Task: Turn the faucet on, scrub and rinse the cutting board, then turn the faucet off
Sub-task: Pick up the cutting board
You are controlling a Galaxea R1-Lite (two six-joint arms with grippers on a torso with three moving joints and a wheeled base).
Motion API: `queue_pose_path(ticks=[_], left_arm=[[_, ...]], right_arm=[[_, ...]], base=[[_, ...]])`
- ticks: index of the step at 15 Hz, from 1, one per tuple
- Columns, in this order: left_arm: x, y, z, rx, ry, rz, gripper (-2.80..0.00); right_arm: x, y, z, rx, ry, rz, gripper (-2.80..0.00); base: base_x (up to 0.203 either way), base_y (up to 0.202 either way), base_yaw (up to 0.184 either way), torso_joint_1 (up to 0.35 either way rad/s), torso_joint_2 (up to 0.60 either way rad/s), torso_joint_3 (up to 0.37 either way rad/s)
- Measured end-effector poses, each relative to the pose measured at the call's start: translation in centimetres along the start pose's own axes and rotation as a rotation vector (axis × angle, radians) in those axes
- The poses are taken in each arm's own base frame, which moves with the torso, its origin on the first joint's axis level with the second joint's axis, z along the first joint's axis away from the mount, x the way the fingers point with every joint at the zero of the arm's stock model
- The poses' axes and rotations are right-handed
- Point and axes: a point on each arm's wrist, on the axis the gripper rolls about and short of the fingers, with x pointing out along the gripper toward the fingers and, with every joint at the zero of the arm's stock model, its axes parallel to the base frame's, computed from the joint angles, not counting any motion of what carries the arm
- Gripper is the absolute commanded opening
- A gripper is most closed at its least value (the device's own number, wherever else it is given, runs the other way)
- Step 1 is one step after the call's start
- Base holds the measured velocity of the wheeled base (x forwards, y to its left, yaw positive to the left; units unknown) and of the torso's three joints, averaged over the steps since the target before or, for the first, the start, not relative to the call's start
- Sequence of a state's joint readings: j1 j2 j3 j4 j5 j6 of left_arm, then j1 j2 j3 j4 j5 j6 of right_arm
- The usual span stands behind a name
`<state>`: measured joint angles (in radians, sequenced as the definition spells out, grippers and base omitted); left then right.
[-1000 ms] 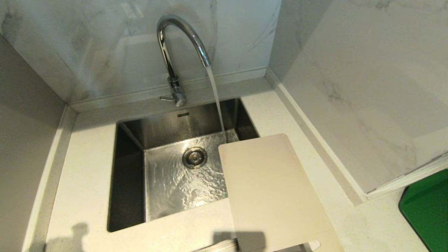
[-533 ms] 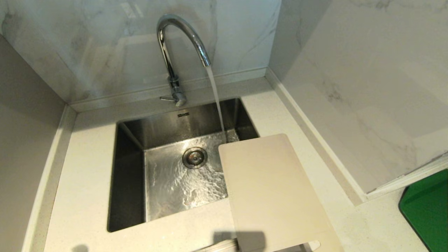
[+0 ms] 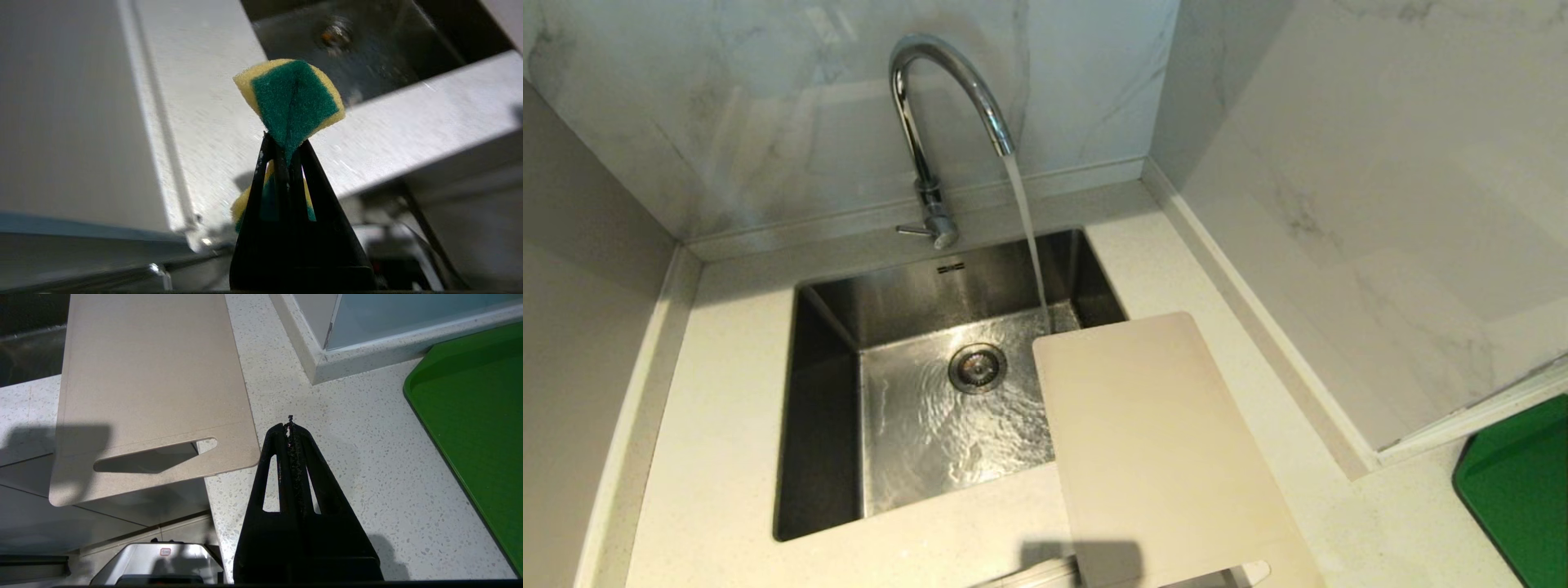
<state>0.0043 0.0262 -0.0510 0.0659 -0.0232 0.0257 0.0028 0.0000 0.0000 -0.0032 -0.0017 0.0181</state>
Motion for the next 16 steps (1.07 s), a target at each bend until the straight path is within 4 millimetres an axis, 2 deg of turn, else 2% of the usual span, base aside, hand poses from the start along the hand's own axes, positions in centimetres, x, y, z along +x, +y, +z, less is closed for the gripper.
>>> queue_pose_path(ticks=[2, 4, 8, 13, 16], left_arm=[[0.2, 0.1, -0.1, 0.015, -0.068, 0.026, -2.80], [0.2, 0.0, -0.8, 0.009, -0.031, 0.026, -2.80], [0.2, 0.0, -0.8, -0.043, -0.037, 0.027, -2.80], [0.2, 0.1, -0.9, -0.046, -0.038, 0.024, -2.80], [0.2, 0.1, -0.9, -0.046, -0.037, 0.025, -2.80]], right_arm=[[0.0, 0.0, 0.0, 0.000, -0.001, 0.000, -2.80], [0.0, 0.0, 0.0, 0.000, -0.001, 0.000, -2.80], [0.0, 0.0, 0.0, -0.024, 0.000, 0.002, -2.80], [-0.2, 0.1, 0.1, -0.148, 0.037, 0.048, -2.80], [-0.9, 0.3, 3.4, -0.152, 0.051, 0.108, -2.80]], base=[[0.000, 0.000, 0.000, 0.000, 0.00, 0.000], [0.000, 0.000, 0.000, 0.000, 0.00, 0.000], [0.000, 0.000, 0.000, 0.000, 0.00, 0.000], [0.000, 0.000, 0.000, 0.000, 0.00, 0.000], [0.000, 0.000, 0.000, 0.000, 0.00, 0.000]])
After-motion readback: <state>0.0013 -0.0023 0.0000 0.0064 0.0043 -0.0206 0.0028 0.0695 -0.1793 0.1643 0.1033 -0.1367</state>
